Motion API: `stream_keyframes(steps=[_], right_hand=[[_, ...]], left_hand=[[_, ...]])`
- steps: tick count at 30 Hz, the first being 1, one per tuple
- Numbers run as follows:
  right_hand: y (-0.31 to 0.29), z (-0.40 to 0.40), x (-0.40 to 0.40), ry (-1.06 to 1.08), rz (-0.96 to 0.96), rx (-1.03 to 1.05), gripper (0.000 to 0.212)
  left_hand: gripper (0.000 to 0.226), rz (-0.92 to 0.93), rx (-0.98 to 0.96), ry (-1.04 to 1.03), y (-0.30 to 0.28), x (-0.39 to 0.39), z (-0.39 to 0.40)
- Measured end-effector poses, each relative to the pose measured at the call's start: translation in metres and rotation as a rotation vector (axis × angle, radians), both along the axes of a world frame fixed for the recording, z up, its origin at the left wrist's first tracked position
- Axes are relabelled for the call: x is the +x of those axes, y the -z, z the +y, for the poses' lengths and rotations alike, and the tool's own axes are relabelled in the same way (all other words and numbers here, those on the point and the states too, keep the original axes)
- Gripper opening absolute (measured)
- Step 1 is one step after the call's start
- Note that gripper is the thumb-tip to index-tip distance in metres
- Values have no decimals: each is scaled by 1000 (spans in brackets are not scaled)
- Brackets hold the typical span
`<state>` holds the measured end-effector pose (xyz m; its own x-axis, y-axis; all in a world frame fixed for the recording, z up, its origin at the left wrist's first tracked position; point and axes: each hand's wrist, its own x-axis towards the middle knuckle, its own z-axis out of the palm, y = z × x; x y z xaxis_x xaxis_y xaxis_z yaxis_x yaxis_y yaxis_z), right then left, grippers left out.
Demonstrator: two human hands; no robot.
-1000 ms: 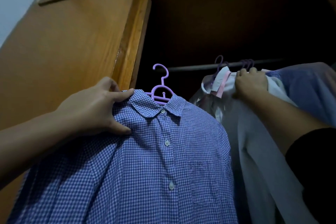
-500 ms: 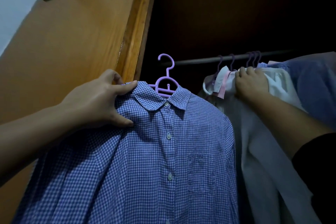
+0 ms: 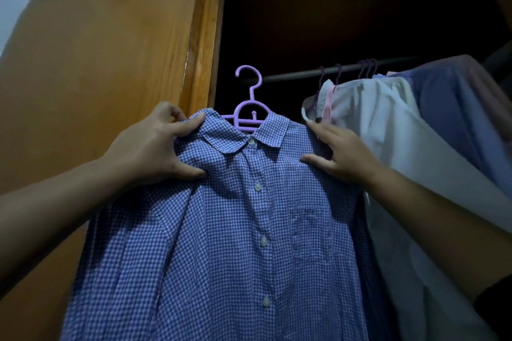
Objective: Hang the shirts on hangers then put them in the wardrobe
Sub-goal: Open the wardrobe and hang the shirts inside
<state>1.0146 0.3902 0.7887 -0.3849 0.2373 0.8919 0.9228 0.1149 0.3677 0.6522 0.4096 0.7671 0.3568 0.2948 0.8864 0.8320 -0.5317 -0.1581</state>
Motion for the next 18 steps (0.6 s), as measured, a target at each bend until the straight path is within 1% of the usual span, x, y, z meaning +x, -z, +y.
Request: stream_keyframes(steps=[3, 7, 12, 15, 16, 18], right_hand=[[18, -18, -5, 21, -8, -34, 102], [37, -38, -14, 89, -11, -155, 114], [46, -53, -20, 114, 64, -280, 116], [46, -65, -23, 105, 87, -295, 107], [46, -69, -23, 115, 92, -291, 105], [42, -78, -22, 150, 105, -278, 103]], left_hand=[[104, 21, 13, 30, 15, -7, 6], [103, 34, 29, 82, 25, -13, 10], [104, 36, 26, 148, 32, -18, 12], [104, 23, 9, 172, 35, -18, 14], [104, 16, 30, 182, 36, -18, 13], [104, 33, 143, 160, 38, -13, 15]])
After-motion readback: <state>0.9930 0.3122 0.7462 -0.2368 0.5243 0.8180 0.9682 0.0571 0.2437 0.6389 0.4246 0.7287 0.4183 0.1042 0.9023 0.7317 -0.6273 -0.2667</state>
